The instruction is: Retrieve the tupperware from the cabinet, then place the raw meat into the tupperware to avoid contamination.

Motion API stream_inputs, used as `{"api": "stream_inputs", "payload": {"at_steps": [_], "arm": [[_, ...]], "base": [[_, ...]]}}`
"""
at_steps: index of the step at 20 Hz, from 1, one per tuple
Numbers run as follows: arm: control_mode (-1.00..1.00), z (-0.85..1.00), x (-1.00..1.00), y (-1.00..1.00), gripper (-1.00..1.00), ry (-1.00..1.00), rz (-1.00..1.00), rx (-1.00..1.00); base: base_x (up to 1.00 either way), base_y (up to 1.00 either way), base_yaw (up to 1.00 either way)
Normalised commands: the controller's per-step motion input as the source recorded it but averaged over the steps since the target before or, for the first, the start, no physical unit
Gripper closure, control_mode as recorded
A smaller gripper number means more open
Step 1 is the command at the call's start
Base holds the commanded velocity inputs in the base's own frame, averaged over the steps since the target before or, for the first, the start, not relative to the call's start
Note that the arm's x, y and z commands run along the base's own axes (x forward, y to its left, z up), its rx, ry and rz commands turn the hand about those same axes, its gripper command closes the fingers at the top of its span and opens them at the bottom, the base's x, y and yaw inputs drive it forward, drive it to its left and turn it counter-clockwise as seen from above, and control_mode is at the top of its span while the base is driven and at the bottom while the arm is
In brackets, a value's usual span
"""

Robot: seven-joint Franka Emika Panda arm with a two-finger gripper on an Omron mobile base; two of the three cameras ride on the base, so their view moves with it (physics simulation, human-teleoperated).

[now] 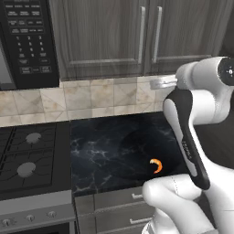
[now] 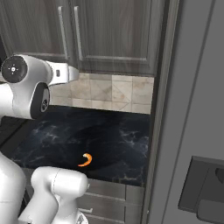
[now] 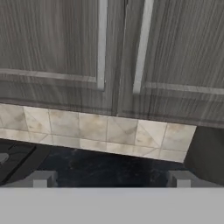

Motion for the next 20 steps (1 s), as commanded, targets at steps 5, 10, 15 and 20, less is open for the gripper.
{"api": "stream_inputs", "payload": {"at_steps": [5,10,15,20], "arm": [[-1.00,0.37,-0.15,-0.09,-1.00,-0.29,0.02,0.05],[-1.00,0.27,-0.11,-0.09,-1.00,-0.23,0.01,0.05],[-1.00,0.02,-0.10,-0.01,-1.00,-0.10,0.00,0.02],[-1.00,0.01,0.00,0.00,-1.00,-0.11,0.00,0.01]], "base": [[0.00,0.00,0.00],[0.00,0.00,0.00],[0.00,0.00,0.00],[0.00,0.00,0.00]]}}
